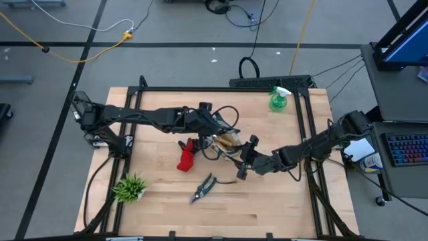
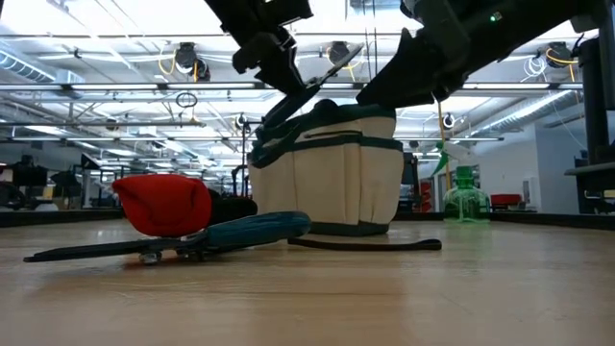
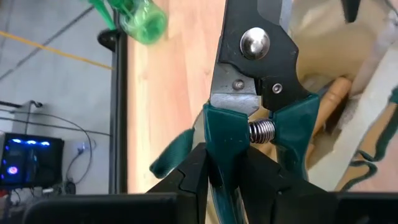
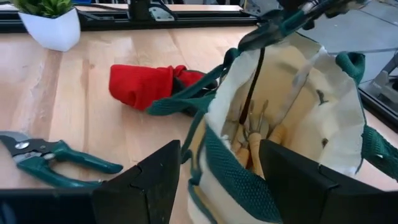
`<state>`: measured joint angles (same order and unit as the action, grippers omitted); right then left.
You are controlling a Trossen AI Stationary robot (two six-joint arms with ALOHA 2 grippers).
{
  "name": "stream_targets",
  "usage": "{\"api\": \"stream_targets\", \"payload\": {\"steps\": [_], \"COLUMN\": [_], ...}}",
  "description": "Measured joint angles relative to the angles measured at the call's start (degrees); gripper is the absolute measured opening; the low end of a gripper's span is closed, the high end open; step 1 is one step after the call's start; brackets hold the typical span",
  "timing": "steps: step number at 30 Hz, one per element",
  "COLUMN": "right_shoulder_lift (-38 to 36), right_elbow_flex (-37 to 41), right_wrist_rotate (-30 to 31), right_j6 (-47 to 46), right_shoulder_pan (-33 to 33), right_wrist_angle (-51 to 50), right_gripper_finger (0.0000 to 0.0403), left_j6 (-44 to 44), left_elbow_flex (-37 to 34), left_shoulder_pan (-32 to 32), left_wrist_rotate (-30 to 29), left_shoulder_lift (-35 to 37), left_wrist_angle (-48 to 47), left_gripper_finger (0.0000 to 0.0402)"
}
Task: Pick & Place Garden tools in Gardening bag
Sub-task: Put the left green shear scissors into the gardening bag
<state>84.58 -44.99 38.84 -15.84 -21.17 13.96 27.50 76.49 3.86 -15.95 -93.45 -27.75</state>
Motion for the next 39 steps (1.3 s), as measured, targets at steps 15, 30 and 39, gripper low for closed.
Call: {"api": "stream_targets", "payload": {"steps": [15, 30, 39], "right_shoulder_lift": [0.0, 0.0, 0.0], "right_elbow_flex": [0.0, 0.0, 0.0], "right_wrist_rotate": [0.08, 0.06, 0.06], "right_j6": [1.53, 1.87, 1.75], "right_shoulder_pan": [-1.73, -1.73, -1.71], "right_wrist_angle": [0.02, 0.77, 0.79], "right_gripper_finger": [0.0212, 0.0212, 0.0212], "left_j6": [2.88, 13.32, 12.79], "left_elbow_flex": [-1.01, -0.94, -1.03], "left_shoulder_pan": [0.41, -2.47, 0.11], "left_wrist_rotate": [5.64, 5.51, 5.43], "left_shoulder_lift": [-4.86, -5.42, -6.1], "left_wrist_angle": [3.96, 15.1, 7.42], "left_gripper_finger": [0.0072, 0.0072, 0.0072]}}
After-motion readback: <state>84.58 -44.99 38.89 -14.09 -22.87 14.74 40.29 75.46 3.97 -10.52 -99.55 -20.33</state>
